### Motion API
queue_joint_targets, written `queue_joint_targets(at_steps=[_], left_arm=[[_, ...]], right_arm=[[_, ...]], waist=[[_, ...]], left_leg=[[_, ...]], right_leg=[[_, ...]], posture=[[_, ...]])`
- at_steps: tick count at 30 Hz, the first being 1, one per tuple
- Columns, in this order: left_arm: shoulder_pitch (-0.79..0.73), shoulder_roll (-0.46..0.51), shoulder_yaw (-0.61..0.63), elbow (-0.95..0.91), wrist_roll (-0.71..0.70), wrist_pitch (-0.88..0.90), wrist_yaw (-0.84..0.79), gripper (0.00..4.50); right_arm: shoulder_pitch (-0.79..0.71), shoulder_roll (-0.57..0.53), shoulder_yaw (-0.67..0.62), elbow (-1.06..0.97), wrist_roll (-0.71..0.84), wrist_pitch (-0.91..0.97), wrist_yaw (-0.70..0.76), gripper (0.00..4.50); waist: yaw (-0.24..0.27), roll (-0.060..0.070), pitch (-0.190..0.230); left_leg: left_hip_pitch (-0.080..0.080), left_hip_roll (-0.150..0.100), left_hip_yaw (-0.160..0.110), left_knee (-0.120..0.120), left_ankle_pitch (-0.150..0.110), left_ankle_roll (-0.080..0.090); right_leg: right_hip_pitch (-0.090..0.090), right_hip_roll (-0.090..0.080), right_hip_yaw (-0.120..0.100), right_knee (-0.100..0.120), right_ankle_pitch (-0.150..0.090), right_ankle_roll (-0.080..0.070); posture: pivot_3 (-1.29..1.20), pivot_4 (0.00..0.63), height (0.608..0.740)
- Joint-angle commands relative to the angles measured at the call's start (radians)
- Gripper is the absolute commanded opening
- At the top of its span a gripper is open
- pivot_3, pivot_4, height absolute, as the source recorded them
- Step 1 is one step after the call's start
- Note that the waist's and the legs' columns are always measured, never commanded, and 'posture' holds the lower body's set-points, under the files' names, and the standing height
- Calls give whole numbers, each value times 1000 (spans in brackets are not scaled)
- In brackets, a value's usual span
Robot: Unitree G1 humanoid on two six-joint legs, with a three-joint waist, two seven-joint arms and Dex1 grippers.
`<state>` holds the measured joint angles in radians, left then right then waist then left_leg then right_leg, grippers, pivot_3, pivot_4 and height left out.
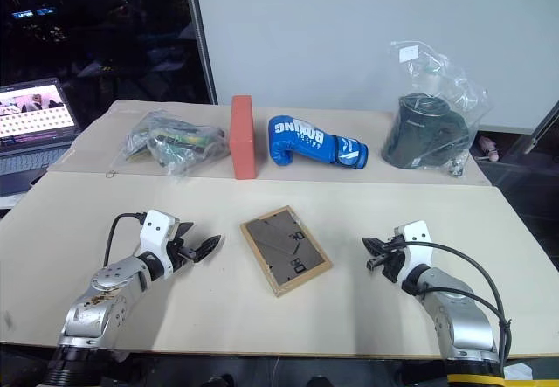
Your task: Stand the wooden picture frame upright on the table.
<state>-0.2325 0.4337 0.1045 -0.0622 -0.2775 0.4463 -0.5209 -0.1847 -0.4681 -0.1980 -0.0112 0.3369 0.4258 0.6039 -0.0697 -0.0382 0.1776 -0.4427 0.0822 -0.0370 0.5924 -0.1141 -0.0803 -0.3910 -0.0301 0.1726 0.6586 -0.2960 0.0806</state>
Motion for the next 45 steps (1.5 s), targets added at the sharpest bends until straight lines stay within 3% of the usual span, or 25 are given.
queue_joint_targets(at_steps=[1,4,6,9,15,21,24,31,35,38,45], left_arm=[[13,76,53,-109,-115,68,-110,4500],[20,246,135,-207,-292,199,-318,4500],[16,310,139,-221,-322,228,-351,4500],[14,365,150,-255,-355,268,-375,4500],[33,393,144,-311,-384,316,-371,4500],[10,380,30,-341,-331,360,-302,4500],[-10,365,-24,-333,-304,373,-277,3730],[-64,312,-194,-271,-169,380,-189,1243],[-115,238,-294,-239,-117,397,-153,75],[-151,224,-371,-182,-55,363,-180,75],[-283,212,-425,0,37,241,-265,75]], right_arm=[[-50,-51,30,-25,-2,-27,69,22],[-186,-189,175,31,-122,-188,271,22],[-259,-209,218,91,-142,-239,316,22],[-356,-222,250,160,-145,-257,392,22],[-436,-254,292,203,-149,-253,501,22],[-485,-265,343,291,-221,-254,520,22],[-503,-249,359,357,-248,-282,518,0],[-529,-190,406,490,-324,-339,485,0],[-485,-165,420,406,-282,-297,559,0],[-425,-164,451,296,-266,-249,614,0],[-352,-132,436,108,-232,-102,578,0]], waist=[[0,0,0],[-26,1,5],[-28,3,5],[-27,3,5],[-17,2,5],[-14,2,5],[-8,2,5],[-2,2,5],[1,2,5],[5,2,5],[9,3,4]], left_leg=[[0,0,0,0,0,0],[-2,0,0,0,0,0],[-7,0,1,-1,3,-1],[1,1,1,-2,3,0],[-5,0,1,-2,2,0],[-7,0,1,-1,2,0],[-8,0,1,0,2,0],[-8,0,1,0,2,0],[-9,0,1,0,2,0],[-9,-1,-1,0,2,0],[2,-1,-1,1,2,0]], right_leg=[[0,0,0,0,0,0],[-4,0,0,2,0,0],[-12,0,0,5,1,-1],[-3,0,0,4,-1,-1],[-6,-1,0,1,-1,-2],[-11,-1,0,5,0,-3],[-11,-1,0,5,0,-3],[-12,0,0,5,2,-6],[-11,0,0,5,2,-6],[-10,0,-1,6,2,-6],[1,0,-2,5,-2,0]], posture=[[0,150,730],[0,150,730],[0,150,730],[0,150,730],[0,150,730],[0,150,730],[0,150,730],[0,150,730],[0,150,730],[0,150,730],[0,150,730]])
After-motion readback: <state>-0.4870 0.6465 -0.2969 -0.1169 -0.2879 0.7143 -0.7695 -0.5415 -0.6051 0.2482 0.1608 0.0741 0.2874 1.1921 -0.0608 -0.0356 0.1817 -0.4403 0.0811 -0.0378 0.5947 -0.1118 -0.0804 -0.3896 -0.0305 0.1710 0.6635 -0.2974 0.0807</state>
